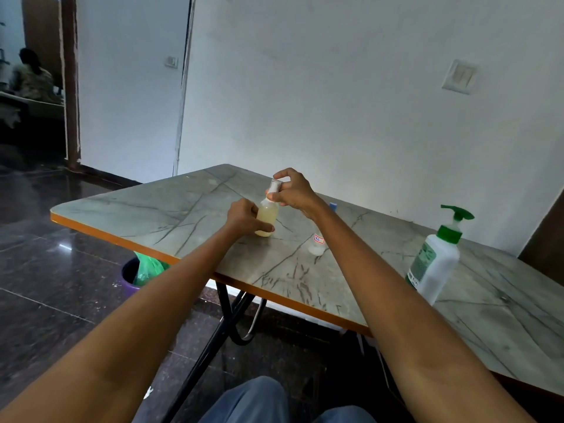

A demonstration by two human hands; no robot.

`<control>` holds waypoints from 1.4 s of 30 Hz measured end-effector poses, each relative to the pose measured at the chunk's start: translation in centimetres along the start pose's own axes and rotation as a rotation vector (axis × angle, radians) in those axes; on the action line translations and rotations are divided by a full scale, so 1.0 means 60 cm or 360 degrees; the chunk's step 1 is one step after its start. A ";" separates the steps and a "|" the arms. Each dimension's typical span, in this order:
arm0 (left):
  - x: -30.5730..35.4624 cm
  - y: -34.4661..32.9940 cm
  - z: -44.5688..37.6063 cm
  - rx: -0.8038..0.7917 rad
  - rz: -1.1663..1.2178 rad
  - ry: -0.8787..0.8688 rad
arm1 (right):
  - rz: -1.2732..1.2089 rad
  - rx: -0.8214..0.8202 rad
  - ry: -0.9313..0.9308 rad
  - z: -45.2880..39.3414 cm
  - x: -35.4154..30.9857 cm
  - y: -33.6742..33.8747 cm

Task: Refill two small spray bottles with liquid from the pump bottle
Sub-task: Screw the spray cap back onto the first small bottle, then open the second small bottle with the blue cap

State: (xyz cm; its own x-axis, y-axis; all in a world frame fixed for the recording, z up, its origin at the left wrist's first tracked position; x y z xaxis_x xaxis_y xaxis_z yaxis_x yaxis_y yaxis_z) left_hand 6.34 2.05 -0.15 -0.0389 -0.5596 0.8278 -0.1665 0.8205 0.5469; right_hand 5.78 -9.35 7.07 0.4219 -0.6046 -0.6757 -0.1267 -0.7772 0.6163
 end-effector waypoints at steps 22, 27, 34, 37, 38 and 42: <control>0.039 -0.005 0.081 0.0625 0.0260 -0.0269 | 0.0627 -0.0087 0.0086 0.103 0.050 0.128; 0.075 -0.057 0.115 0.0421 0.0222 -0.0446 | 0.0574 -0.0073 0.0112 0.129 0.053 0.145; 0.128 -0.147 0.152 -0.0081 0.0188 -0.0477 | 0.0512 -0.0137 0.0051 0.168 0.052 0.196; 0.147 -0.171 0.163 -0.0154 0.0210 -0.0467 | 0.0497 -0.0162 0.0002 0.181 0.062 0.209; 0.152 -0.177 0.166 -0.0174 0.0211 -0.0457 | 0.0494 -0.0167 -0.0011 0.184 0.065 0.211; 0.161 -0.193 0.173 -0.0170 0.0173 -0.0443 | 0.0479 -0.0122 -0.0026 0.192 0.068 0.217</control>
State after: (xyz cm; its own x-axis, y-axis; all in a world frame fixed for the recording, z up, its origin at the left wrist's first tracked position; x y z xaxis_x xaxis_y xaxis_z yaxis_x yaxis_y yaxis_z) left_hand -2.33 -14.08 0.25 -0.3214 -0.4662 0.8242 -0.0426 0.8767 0.4792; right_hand -4.50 -23.95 7.66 0.3609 -0.8087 -0.4645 -0.1752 -0.5480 0.8179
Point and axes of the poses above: each hand's wrist, its own z-axis away from the middle knuckle, its own y-axis out of the back of the hand, x = y × z, the point moved 2 cm from there along -z, towards the middle knuckle, and after that the axes turned 9 degrees about y, right-handed, at the moved point
